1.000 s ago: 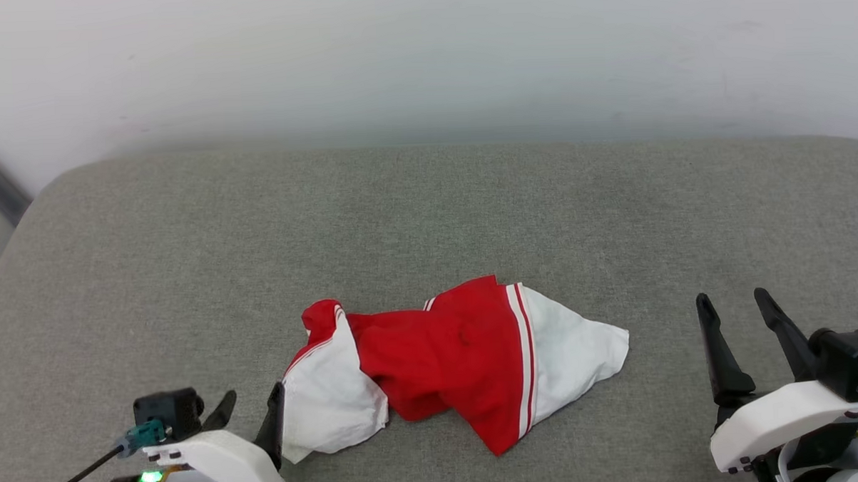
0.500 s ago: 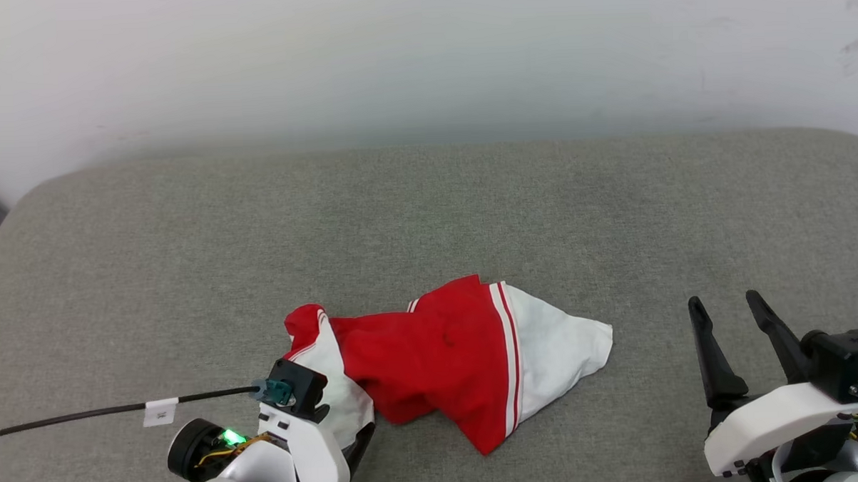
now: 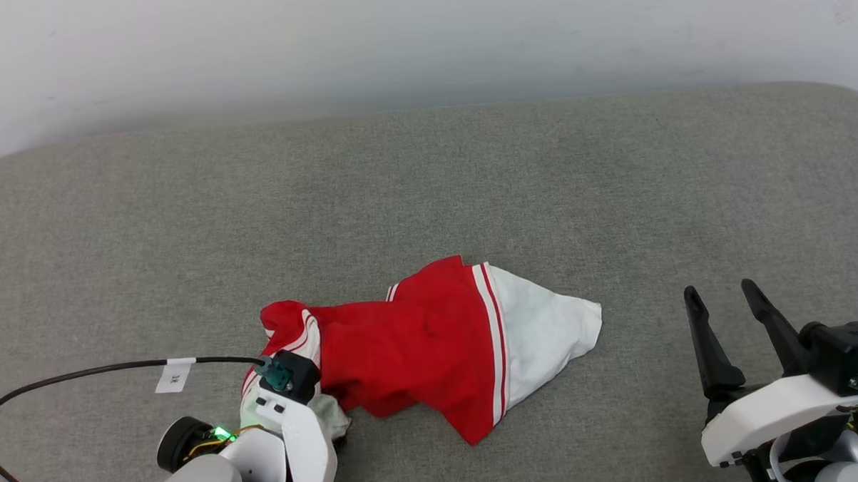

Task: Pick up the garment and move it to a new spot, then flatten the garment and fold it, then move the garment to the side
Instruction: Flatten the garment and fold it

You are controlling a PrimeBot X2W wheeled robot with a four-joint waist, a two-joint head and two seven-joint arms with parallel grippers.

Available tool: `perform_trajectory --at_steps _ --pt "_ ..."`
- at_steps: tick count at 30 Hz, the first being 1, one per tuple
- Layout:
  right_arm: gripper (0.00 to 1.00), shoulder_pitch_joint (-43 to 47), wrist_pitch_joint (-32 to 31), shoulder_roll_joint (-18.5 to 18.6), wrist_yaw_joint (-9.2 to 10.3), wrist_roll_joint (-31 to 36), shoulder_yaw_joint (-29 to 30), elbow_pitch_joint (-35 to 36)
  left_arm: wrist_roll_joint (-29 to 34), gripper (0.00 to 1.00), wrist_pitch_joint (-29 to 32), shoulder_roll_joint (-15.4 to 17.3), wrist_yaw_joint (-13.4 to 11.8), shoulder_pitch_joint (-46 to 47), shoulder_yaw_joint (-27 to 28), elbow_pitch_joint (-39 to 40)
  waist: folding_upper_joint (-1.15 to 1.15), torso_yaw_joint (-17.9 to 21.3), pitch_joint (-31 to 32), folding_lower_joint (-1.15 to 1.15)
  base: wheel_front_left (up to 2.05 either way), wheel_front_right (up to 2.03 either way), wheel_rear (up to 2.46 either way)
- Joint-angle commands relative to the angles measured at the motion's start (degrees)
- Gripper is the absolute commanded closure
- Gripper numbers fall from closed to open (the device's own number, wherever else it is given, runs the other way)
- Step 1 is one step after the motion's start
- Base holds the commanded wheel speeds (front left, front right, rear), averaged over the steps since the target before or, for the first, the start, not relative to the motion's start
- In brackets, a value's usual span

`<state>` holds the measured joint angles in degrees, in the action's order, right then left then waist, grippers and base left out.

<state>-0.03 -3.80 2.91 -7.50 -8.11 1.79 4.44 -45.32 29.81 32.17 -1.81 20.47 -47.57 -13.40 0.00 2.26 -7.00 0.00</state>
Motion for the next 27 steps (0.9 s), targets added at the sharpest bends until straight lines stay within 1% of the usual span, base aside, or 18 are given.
perform_trajectory --at_steps 1,6,10,13,17,19,21,24,26,27 --pt "0.0 -0.82 0.49 -0.03 0.03 -0.26 0.31 -0.09 0.12 1.0 -0.2 -0.7 0.17 -0.38 -0.6 -1.06 0.0 -0.1 -0.32 0.0 0.0 0.0 0.0" --pt "0.0 -0.39 0.61 -0.05 0.02 -0.31 1.01 -0.65 1.32 1.0 -4.13 -0.32 -0.62 0.59 0.86 0.04 0.0 -1.28 0.4 0.0 0.0 0.0 0.0" --pt "0.0 -0.15 0.58 -0.04 0.02 -0.07 1.47 -0.85 1.36 1.0 -7.99 0.56 -2.53 0.08 3.43 3.46 0.0 -2.5 1.65 0.0 0.0 0.0 0.0" --pt "0.0 0.6 0.43 -0.03 0.03 -0.1 1.8 -0.87 0.33 1.0 -11.34 1.33 -5.28 -1.79 6.6 7.11 0.0 -3.46 2.63 0.0 0.0 0.0 0.0" --pt "0.0 0.98 0.12 -0.04 0.02 0.0 2.19 -0.36 -1.75 1.0 -16.27 3.14 -10.69 -5.01 12.84 10.82 0.0 -4.68 3.1 0.0 0.0 0.0 0.0" --pt "0.0 0.97 0.03 -0.04 0.02 0.27 2.27 0.0 -3.59 1.0 -18.46 3.72 -13.38 -7.74 16.2 11.41 0.0 -5.17 3.0 0.0 0.0 0.0 0.0" --pt "0.0 0.75 -0.23 -0.04 0.02 0.58 2.52 0.36 -5.61 1.0 -20.19 3.92 -15.51 -10.31 19.05 11.55 0.0 -5.53 2.68 0.0 0.0 0.0 0.0" --pt "0.0 0.12 -0.61 -0.04 0.02 0.85 2.52 0.96 -9.31 1.0 -21.82 3.25 -17.0 -14.36 22.42 9.79 0.0 -5.78 1.91 0.0 0.0 0.0 0.0" --pt "0.0 -0.38 -0.66 -0.04 0.02 1.01 2.42 1.23 -11.59 1.0 -22.7 2.18 -17.08 -16.21 23.98 7.73 0.0 -5.72 1.24 0.0 0.0 0.0 0.0" --pt "0.0 -0.5 -0.8 -0.04 0.02 1.08 2.4 1.31 -12.54 1.0 -22.86 1.64 -16.72 -16.92 24.3 6.59 0.0 -5.67 0.92 0.0 0.0 0.0 0.0"
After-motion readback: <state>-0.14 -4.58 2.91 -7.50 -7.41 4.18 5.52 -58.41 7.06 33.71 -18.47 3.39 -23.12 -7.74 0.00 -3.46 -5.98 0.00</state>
